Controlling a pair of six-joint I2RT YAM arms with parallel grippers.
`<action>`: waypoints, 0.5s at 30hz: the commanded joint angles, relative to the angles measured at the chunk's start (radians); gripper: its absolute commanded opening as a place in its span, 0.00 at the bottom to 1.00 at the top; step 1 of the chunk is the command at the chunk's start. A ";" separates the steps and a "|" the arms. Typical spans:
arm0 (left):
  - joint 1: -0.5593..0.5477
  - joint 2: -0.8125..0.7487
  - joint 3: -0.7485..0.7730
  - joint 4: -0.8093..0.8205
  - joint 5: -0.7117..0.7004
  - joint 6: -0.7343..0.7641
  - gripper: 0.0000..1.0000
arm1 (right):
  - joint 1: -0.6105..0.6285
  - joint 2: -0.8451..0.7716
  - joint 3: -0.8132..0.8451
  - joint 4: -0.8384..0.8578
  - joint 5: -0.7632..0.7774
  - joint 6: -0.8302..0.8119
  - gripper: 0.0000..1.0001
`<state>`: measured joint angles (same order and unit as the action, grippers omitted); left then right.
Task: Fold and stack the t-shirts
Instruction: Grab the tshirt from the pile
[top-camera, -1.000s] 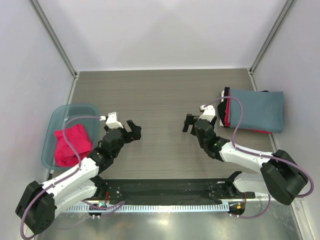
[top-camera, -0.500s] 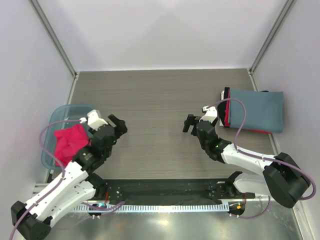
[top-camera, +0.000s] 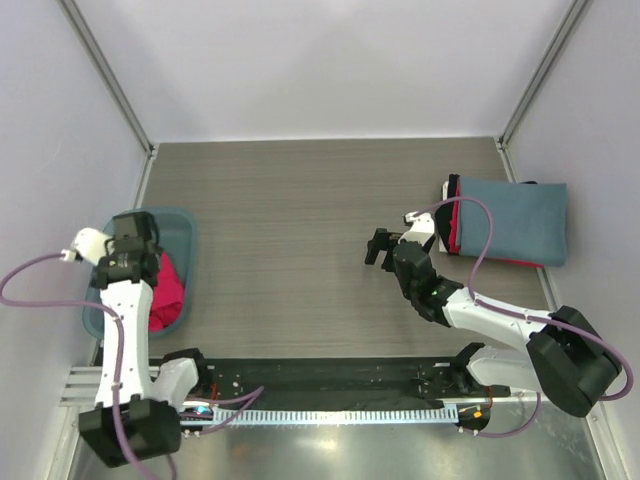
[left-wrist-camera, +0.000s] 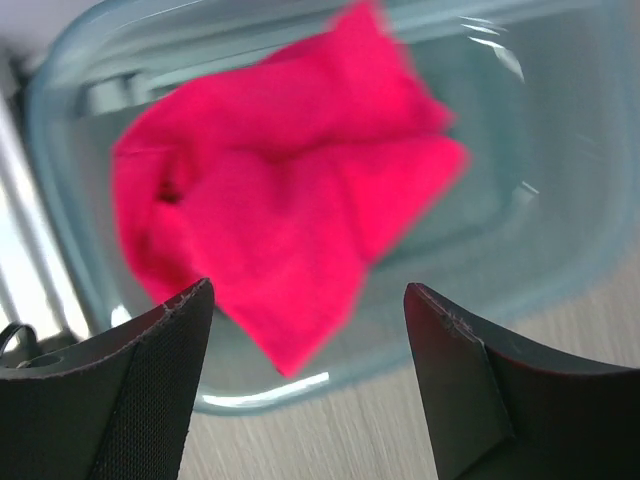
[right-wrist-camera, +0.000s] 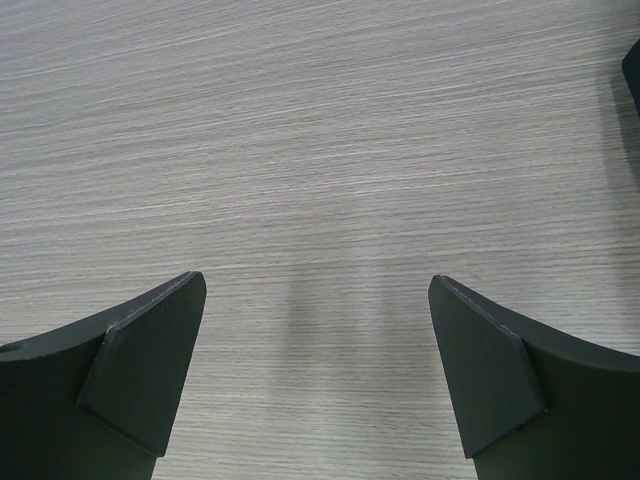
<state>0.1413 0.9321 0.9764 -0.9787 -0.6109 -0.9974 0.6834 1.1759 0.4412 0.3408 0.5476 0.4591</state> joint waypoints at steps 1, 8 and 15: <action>0.217 0.039 -0.044 -0.009 0.195 0.044 0.77 | 0.001 -0.005 -0.002 0.064 0.018 0.009 1.00; 0.270 0.105 -0.178 0.101 0.224 -0.127 0.80 | 0.002 -0.004 -0.002 0.067 0.003 0.012 1.00; 0.277 0.076 -0.352 0.261 0.227 -0.273 0.58 | 0.002 -0.002 -0.002 0.075 -0.012 0.010 1.00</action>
<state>0.4088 1.0328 0.6479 -0.8154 -0.4065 -1.1713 0.6834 1.1763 0.4412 0.3450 0.5213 0.4591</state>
